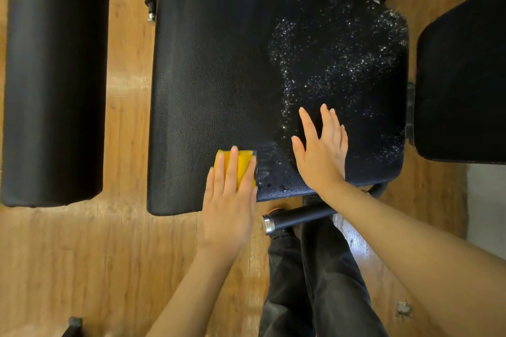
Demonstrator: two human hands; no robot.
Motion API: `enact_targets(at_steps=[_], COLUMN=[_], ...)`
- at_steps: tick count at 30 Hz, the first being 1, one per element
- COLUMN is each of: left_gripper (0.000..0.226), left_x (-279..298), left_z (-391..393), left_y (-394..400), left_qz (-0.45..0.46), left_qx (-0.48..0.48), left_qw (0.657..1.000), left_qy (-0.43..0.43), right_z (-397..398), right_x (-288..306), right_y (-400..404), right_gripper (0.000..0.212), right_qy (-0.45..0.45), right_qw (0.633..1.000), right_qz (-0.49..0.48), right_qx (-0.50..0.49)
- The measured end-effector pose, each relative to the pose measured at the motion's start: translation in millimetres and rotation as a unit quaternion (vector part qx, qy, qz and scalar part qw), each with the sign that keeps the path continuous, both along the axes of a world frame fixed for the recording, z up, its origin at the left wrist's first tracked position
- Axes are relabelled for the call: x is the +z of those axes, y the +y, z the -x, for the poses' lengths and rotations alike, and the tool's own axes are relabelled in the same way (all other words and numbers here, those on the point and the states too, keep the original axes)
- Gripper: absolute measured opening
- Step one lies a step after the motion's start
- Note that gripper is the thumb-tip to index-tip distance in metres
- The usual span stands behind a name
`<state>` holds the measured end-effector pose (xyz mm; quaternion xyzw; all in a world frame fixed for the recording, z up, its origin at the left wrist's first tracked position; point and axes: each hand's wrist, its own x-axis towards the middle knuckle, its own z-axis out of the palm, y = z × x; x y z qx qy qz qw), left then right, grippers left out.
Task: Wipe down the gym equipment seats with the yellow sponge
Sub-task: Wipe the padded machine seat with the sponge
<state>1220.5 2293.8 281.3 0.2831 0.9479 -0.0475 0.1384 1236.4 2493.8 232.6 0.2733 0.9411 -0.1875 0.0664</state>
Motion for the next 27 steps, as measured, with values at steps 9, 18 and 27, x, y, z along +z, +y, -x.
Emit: enact_targets(at_steps=[9, 18, 27], left_gripper=[0.053, 0.054, 0.054], left_x=[-8, -9, -13], left_z=[43, 14, 25], left_y=[41, 26, 43], left_qz=[-0.043, -0.019, -0.049], left_qx=[0.000, -0.013, -0.019], left_qw=[0.999, 1.000, 0.999], left_qy=[0.016, 0.014, 0.011], right_z=[0, 1, -1], right_x=[0, 3, 4], right_y=[3, 3, 5], right_gripper=[0.056, 0.056, 0.055], right_qy=[0.008, -0.002, 0.000], right_qw=[1.000, 1.000, 1.000], right_qz=[-0.004, -0.009, -0.006], right_qx=[0.002, 0.004, 0.009])
